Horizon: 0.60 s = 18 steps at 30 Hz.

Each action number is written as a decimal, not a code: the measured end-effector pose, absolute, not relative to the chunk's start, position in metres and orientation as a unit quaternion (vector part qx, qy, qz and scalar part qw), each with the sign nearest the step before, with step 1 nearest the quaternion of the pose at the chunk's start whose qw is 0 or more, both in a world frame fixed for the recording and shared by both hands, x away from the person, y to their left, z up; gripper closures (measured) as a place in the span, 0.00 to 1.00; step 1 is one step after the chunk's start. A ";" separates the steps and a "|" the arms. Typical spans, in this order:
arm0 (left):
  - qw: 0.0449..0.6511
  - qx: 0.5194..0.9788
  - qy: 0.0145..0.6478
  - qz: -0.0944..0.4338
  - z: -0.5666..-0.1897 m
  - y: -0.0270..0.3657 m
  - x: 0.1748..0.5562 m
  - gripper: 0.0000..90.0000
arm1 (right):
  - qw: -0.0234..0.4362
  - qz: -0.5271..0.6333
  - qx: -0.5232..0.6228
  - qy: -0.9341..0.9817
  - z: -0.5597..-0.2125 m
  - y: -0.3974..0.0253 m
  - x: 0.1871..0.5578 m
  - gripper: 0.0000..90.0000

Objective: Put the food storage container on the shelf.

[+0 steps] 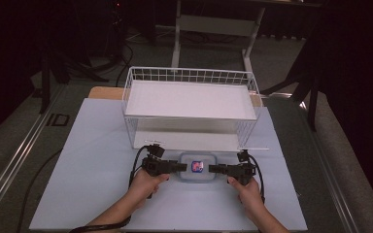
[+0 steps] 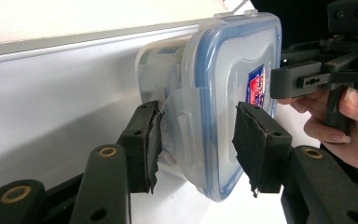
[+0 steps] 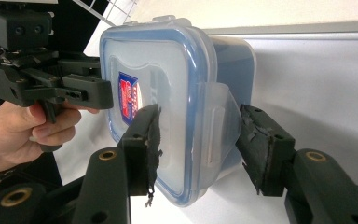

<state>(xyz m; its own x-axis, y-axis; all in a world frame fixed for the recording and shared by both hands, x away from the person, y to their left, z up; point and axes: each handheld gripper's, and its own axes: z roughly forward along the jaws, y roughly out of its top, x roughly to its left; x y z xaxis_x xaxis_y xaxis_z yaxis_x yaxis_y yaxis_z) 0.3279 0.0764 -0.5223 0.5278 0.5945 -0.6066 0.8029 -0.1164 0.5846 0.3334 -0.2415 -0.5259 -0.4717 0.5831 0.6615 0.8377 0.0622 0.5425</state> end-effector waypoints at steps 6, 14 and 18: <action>0.467 0.742 0.471 -0.097 -0.520 0.077 0.324 0.58 | 0.119 -0.473 -0.491 -0.722 -0.522 -0.238 0.331 0.55; 0.486 0.737 0.465 -0.067 -0.492 0.091 0.336 0.59 | 0.097 -0.503 -0.483 -0.710 -0.500 -0.226 0.342 0.55; 0.495 0.732 0.464 -0.054 -0.487 0.099 0.345 0.59 | 0.079 -0.518 -0.476 -0.707 -0.492 -0.217 0.355 0.55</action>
